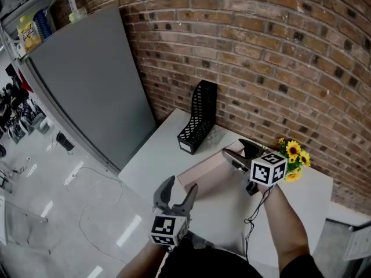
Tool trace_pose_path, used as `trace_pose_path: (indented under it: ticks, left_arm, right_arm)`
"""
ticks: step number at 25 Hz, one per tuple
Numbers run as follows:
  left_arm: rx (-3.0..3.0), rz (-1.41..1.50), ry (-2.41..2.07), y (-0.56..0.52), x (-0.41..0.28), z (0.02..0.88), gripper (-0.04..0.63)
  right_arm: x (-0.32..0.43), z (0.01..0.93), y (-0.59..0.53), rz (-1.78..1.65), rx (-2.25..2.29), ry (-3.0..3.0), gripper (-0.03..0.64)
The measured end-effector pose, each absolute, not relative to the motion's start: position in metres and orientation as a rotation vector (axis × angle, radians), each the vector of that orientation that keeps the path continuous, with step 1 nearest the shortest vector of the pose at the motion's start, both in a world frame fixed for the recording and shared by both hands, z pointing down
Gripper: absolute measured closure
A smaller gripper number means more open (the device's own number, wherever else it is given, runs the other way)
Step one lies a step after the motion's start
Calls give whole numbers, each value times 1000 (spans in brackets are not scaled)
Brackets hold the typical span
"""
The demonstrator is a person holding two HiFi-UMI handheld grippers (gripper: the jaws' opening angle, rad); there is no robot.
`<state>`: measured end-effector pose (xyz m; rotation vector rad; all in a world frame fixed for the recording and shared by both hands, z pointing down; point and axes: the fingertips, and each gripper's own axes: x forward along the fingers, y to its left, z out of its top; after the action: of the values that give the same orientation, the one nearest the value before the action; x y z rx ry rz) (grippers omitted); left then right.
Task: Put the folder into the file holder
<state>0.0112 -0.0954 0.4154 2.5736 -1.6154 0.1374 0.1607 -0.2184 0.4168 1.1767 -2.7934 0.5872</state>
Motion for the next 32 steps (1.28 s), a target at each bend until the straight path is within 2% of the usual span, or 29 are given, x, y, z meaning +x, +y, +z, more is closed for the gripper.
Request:
trace_pose_path:
  ticks: [22, 32]
  left_arm:
    - [2794, 204, -1165, -133, 60, 435, 316]
    - [2878, 259, -1177, -122, 73, 434, 401]
  right_arm:
    - [161, 416, -217, 586, 1122, -2841, 256]
    - [166, 417, -215, 593, 1164, -2838, 255]
